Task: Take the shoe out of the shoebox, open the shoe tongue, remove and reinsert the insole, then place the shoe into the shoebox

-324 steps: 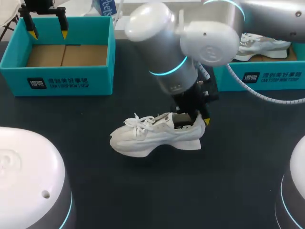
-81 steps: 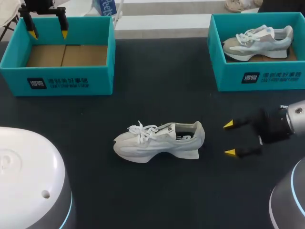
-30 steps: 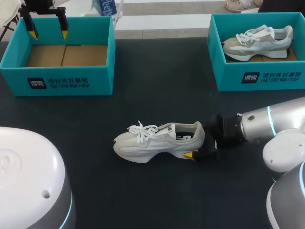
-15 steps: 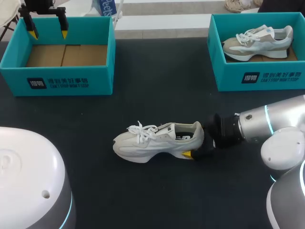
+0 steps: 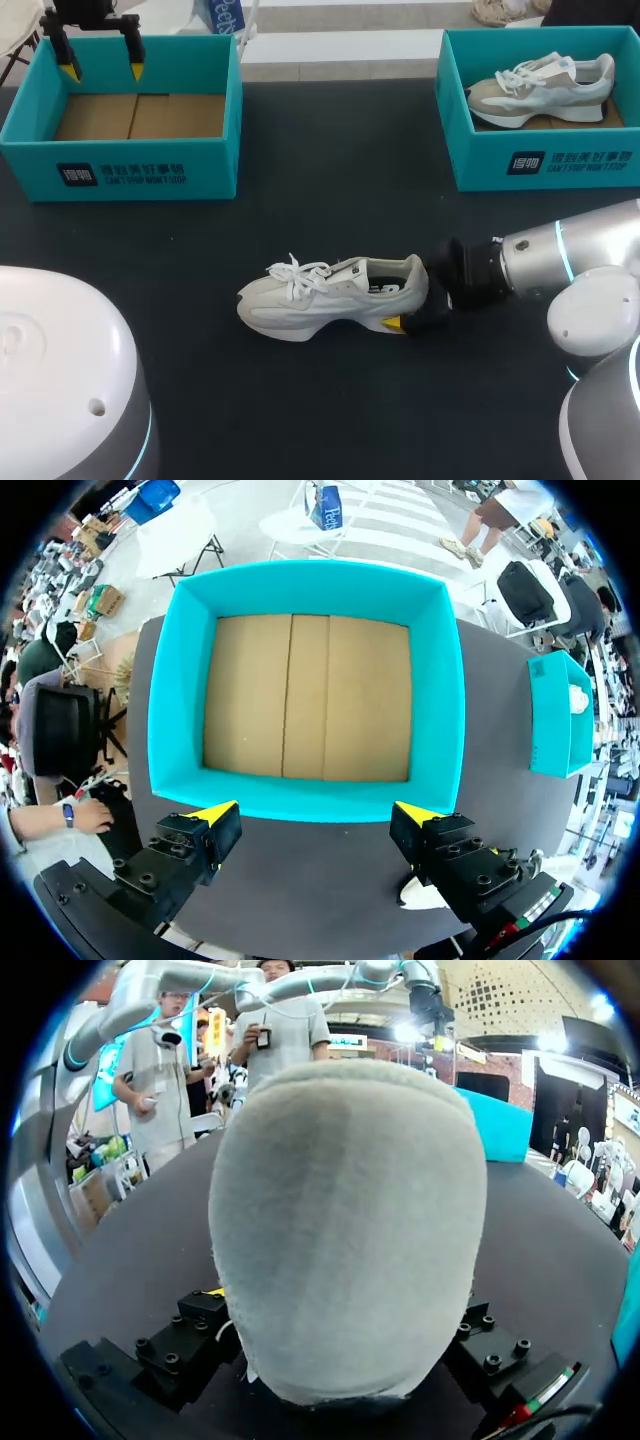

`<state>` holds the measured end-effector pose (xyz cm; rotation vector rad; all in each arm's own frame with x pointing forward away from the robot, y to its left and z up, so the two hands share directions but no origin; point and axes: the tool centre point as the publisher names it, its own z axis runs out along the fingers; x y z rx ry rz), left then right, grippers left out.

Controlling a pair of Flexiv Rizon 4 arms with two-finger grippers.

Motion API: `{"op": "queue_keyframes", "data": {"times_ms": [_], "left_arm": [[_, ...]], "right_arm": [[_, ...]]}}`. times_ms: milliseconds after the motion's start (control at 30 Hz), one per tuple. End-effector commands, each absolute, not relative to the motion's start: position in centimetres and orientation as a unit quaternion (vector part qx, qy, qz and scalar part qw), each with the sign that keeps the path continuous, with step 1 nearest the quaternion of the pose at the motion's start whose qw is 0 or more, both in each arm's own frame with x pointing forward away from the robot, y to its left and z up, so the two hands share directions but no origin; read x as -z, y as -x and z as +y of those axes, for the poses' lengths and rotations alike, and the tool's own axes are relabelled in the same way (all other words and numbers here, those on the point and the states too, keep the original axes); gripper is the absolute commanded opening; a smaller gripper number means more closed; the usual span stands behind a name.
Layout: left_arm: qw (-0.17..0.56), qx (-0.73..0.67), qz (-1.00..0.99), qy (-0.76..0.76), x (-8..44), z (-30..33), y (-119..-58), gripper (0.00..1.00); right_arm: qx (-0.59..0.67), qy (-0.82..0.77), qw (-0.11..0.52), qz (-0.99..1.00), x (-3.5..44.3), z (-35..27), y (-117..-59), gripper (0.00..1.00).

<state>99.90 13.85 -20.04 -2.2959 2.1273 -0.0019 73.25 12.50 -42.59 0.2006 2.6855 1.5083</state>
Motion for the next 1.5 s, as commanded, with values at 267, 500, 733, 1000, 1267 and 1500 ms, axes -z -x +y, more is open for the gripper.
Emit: {"op": "queue_keyframes", "data": {"times_ms": [267, 500, 733, 1000, 1267, 1500], "left_arm": [[0.030, 0.033, 0.628, 0.777, 19.9, 8.6, -94.8, 1.00], [0.029, 0.026, 0.612, 0.790, 21.4, 2.0, -93.0, 1.00], [0.016, 0.040, 0.650, 0.759, 21.1, -1.3, -89.8, 1.00], [0.025, 0.038, 0.661, 0.749, 21.2, -1.6, -89.2, 1.00], [0.025, 0.038, 0.661, 0.749, 21.2, -1.6, -89.2, 1.00], [0.001, 0.036, 0.676, 0.736, 21.3, -2.2, -87.7, 1.00]], "right_arm": [[-0.487, -0.065, 0.028, 0.870, 43.4, 13.3, -73.3, 0.00], [-0.487, -0.065, 0.028, 0.870, 43.4, 13.3, -73.3, 0.00], [-0.487, -0.065, 0.028, 0.870, 43.4, 13.3, -73.3, 0.00], [-0.487, -0.065, 0.028, 0.870, 43.4, 13.3, -73.3, 0.00], [-0.487, -0.065, 0.028, 0.870, 43.4, 13.3, -73.3, 0.00], [-0.487, -0.065, 0.028, 0.870, 43.4, 13.3, -73.3, 0.00]]}}
